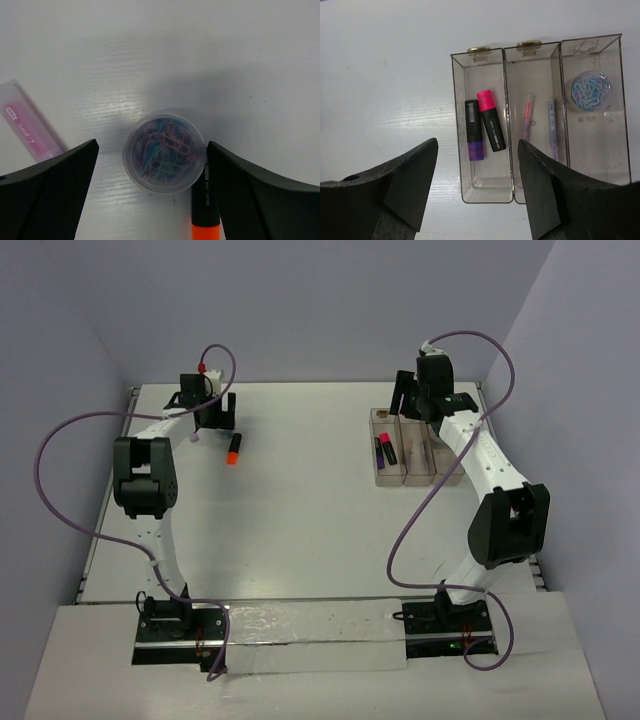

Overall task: Sort the stationery into containers
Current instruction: Pick up the stationery from the center of the board.

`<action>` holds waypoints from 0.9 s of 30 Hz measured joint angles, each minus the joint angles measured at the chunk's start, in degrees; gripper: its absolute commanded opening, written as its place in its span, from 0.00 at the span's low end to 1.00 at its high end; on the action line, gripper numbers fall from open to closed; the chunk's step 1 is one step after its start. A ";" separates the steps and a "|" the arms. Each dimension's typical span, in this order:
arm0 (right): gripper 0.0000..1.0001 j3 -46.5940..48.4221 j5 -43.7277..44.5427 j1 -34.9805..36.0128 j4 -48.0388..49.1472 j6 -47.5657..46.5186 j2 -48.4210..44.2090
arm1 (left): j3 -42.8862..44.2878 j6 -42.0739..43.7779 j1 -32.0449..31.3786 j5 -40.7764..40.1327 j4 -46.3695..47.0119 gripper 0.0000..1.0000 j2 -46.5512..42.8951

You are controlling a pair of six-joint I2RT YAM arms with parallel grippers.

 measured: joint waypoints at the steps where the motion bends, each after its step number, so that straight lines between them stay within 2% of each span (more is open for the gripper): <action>1: 0.72 0.00 0.00 0.00 0.02 -0.02 0.00 | -0.02 -0.06 0.02 -0.08 0.06 0.97 0.63; 8: 0.72 0.00 -0.13 0.00 0.00 -0.05 0.00 | -3.51 -0.62 -0.24 -0.31 3.60 0.96 1.61; 10: 0.72 -0.05 -0.16 0.00 0.01 -0.04 0.00 | -4.88 -0.52 -0.62 -1.04 5.72 0.93 1.54; 14: 0.72 -0.07 -0.23 0.00 0.00 -0.02 0.00 | -6.80 -0.13 -1.22 -2.32 8.31 0.80 1.54; 20: 0.72 -0.07 -0.20 0.00 0.00 -0.07 0.00 | -9.34 -0.58 -1.32 -3.16 12.76 0.77 1.13; 24: 0.72 -0.07 -0.22 0.00 -0.02 -0.09 0.00 | -11.28 -0.93 -1.35 -3.47 15.78 0.79 0.63; 27: 0.72 -0.07 -0.30 0.00 -0.02 -0.09 0.00 | -11.39 -1.01 -1.39 -3.55 16.19 0.69 0.63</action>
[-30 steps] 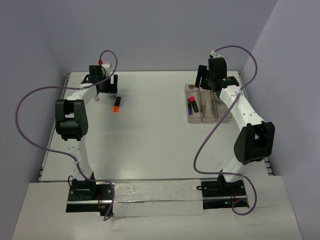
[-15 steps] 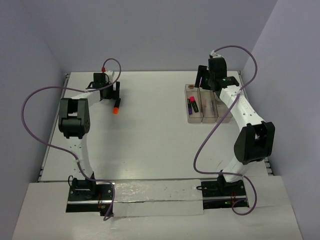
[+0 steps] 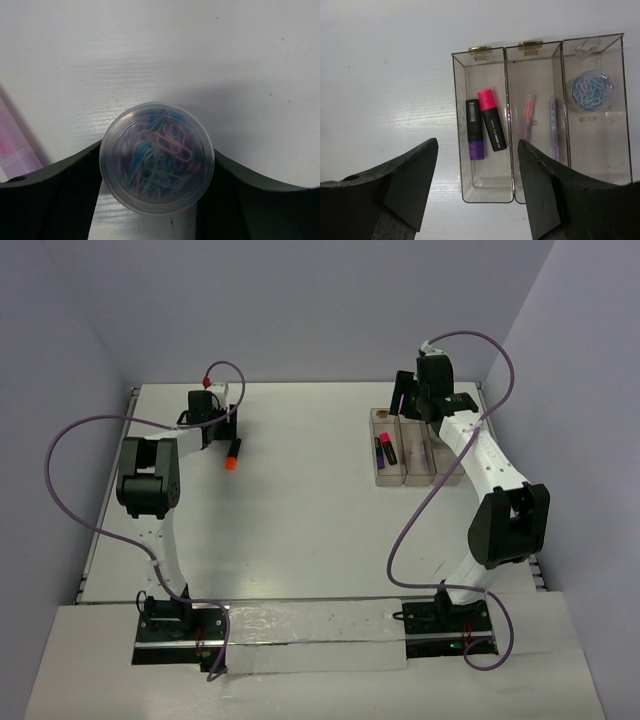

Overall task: Sort the stationery into containers
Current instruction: Pick up the stationery from the center of the board.

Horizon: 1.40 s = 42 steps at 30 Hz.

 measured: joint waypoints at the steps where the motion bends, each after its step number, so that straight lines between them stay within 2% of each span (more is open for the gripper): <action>1: 0.73 0.00 -0.04 0.00 0.00 0.00 0.00 | -0.08 0.03 -0.01 -0.04 0.19 0.62 -0.01; 5: 0.72 0.00 -0.29 0.00 -0.02 -0.01 0.00 | -2.10 0.22 -0.10 -0.29 2.98 0.33 -0.61; 7: 0.72 0.00 -0.31 0.00 -0.02 -0.12 0.00 | -2.62 0.44 -0.12 0.00 3.39 0.22 -0.88; 9: 0.72 -0.02 -0.30 0.00 -0.02 -0.18 0.00 | -2.62 0.60 -0.12 0.35 3.37 0.02 -0.90; 10: 0.72 -0.02 -0.29 0.00 -0.02 -0.21 0.00 | -2.62 0.65 -0.12 0.49 3.36 0.00 -0.90; 18: 0.72 -0.02 -1.80 0.29 -0.07 -0.90 -0.02 | -1.77 2.15 -0.12 1.86 0.07 0.00 -1.51; 23: 0.72 -0.13 -2.98 2.64 -0.37 -2.93 -1.88 | -1.79 5.93 -0.12 5.03 -7.44 0.00 -7.87; 28: 0.71 -0.13 -7.36 7.17 -0.55 -5.35 -7.30 | -1.68 11.91 -0.16 12.03 -17.35 0.00 -22.27; 33: 0.71 -3.31 -15.14 14.69 1.04 -11.85 -15.91 | -1.28 23.14 -0.36 22.23 -31.97 0.00 -38.38; 38: 0.71 -10.19 -27.76 24.82 7.22 -15.78 -24.84 | -3.56 33.19 -0.45 31.46 -46.43 0.00 -54.36; 42: 0.71 -12.14 -33.71 29.36 12.97 -13.71 -26.76 | -6.75 35.96 -0.65 36.74 -53.06 0.00 -63.50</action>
